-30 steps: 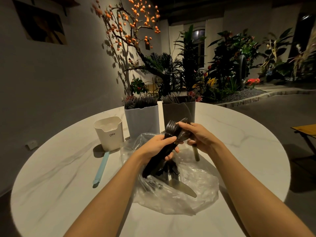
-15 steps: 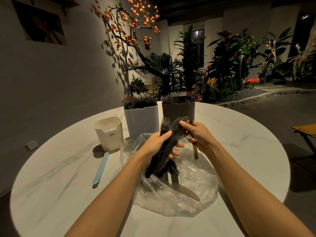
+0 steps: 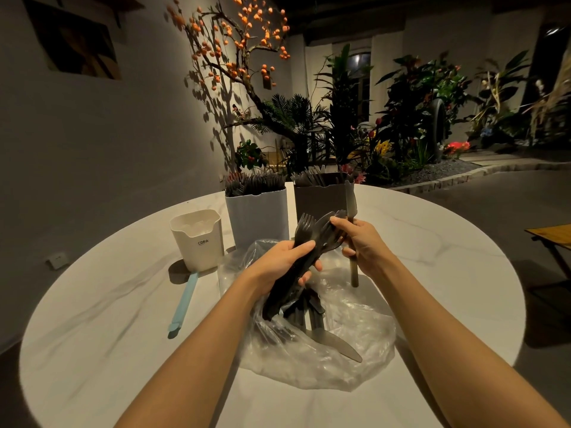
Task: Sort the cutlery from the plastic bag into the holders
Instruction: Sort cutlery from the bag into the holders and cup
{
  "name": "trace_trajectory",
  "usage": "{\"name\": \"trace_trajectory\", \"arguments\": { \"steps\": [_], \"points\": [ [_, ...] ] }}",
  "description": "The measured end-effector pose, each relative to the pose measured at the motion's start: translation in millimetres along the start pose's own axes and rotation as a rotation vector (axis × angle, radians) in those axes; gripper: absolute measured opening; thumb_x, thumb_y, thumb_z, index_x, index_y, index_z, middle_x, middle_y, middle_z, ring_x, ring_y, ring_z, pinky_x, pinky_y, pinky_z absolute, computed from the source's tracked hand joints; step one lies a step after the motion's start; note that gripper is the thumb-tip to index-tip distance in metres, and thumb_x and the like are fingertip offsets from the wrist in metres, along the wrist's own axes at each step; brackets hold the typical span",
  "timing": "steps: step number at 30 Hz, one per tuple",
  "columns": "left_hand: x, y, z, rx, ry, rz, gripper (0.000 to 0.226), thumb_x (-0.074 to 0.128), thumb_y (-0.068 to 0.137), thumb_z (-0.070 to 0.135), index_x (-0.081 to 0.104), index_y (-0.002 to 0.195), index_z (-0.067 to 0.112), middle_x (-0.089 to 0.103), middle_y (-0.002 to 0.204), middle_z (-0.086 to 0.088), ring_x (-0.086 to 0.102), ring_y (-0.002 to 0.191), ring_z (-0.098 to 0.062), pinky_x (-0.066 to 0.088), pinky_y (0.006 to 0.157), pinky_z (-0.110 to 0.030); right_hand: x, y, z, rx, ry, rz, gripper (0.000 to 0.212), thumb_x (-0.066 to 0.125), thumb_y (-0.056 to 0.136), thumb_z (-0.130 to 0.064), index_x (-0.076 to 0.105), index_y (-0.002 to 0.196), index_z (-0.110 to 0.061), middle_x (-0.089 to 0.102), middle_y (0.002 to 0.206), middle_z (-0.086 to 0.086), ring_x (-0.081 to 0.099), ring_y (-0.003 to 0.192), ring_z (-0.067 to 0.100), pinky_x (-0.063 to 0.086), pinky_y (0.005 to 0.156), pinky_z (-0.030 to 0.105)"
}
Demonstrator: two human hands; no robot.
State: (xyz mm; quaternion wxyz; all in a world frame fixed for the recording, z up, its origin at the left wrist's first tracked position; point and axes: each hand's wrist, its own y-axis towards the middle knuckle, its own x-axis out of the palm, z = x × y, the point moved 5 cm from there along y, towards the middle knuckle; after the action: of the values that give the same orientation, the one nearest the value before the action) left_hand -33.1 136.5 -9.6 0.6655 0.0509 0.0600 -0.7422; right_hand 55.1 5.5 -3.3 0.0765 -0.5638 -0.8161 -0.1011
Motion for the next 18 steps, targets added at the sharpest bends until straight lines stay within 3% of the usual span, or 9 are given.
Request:
{"name": "trace_trajectory", "arguments": {
  "steps": [8, 11, 13, 18],
  "points": [
    [-0.4, 2.3, -2.8, -0.036, -0.008, -0.014, 0.035, 0.045, 0.101, 0.034, 0.055, 0.110, 0.001, 0.067, 0.088, -0.007, 0.052, 0.056, -0.013, 0.048, 0.051, -0.020, 0.2, -1.2, -0.6, -0.016, -0.013, 0.001, 0.015, 0.066, 0.089, -0.024, 0.063, 0.088, -0.009, 0.065, 0.076, 0.009, 0.055, 0.069, 0.014, 0.038, 0.038, 0.011],
    [-5.3, 2.1, -5.7, -0.062, 0.011, -0.026, 0.041, 0.045, 0.101, 0.035, 0.056, 0.120, -0.001, 0.065, 0.081, -0.004, 0.053, 0.059, -0.013, 0.049, 0.056, -0.020, -4.0, -0.1, -0.9, -0.006, 0.020, 0.060, 0.014, 0.066, 0.090, -0.025, 0.062, 0.087, -0.012, 0.065, 0.075, 0.006, 0.057, 0.072, 0.014, 0.039, 0.047, 0.019],
    [-8.8, 2.0, -7.7, -0.064, 0.044, -0.044, 0.042, 0.045, 0.101, 0.035, 0.058, 0.122, 0.000, 0.062, 0.076, -0.002, 0.054, 0.058, -0.012, 0.048, 0.058, -0.021, -9.6, 1.4, -0.3, 0.005, 0.048, 0.101, 0.012, 0.065, 0.091, -0.024, 0.060, 0.085, -0.014, 0.064, 0.075, 0.004, 0.055, 0.069, 0.012, 0.035, 0.051, 0.021],
    [-8.8, 1.6, -8.3, -0.057, 0.097, -0.047, 0.037, 0.042, 0.102, 0.034, 0.065, 0.114, 0.008, 0.058, 0.072, 0.000, 0.048, 0.051, -0.008, 0.044, 0.055, -0.017, -15.8, 7.9, 4.0, -0.006, 0.099, 0.123, 0.017, 0.060, 0.094, -0.022, 0.058, 0.084, -0.009, 0.051, 0.067, 0.006, 0.038, 0.050, 0.010, 0.031, 0.038, 0.016]
  ]
}}
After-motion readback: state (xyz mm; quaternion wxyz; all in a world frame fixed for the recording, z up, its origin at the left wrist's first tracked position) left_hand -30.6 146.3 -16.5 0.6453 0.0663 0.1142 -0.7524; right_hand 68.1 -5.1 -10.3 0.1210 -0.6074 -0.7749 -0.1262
